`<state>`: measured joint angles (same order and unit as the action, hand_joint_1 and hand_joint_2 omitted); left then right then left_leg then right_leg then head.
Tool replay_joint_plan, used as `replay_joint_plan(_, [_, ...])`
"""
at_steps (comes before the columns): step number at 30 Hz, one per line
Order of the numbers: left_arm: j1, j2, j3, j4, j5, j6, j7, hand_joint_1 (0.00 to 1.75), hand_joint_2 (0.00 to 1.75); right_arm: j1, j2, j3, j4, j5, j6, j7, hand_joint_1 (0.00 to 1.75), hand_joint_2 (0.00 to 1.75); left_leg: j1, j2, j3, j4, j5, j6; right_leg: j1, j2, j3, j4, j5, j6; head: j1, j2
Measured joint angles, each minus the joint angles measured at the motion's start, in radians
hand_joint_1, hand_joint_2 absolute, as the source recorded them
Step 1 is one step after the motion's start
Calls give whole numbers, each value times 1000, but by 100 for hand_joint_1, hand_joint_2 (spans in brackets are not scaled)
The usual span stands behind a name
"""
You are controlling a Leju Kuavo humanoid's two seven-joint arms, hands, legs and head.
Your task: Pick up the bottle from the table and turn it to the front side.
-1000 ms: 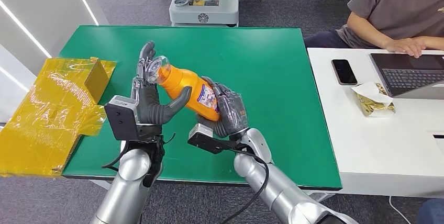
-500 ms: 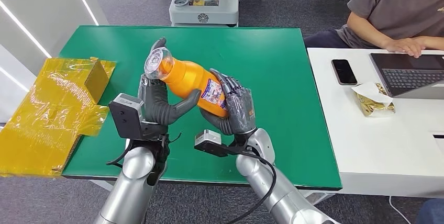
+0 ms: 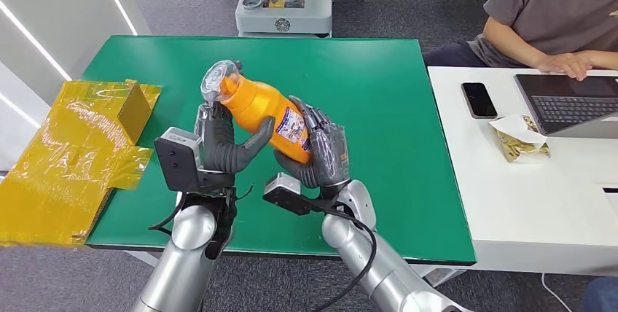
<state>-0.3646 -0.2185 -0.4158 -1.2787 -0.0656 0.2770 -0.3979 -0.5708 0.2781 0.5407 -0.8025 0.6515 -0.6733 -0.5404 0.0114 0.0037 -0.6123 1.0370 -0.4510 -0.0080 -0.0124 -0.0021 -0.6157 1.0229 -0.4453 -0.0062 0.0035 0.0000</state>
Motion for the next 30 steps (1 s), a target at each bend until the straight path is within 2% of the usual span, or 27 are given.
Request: replay_joint_plan(30, [6, 7, 5, 2, 3, 21, 0, 175, 175, -20, -6, 51, 33, -30, -7, 35, 175, 175, 0, 0, 0, 0, 0, 0, 0, 0, 0, 0, 0, 0, 0, 0])
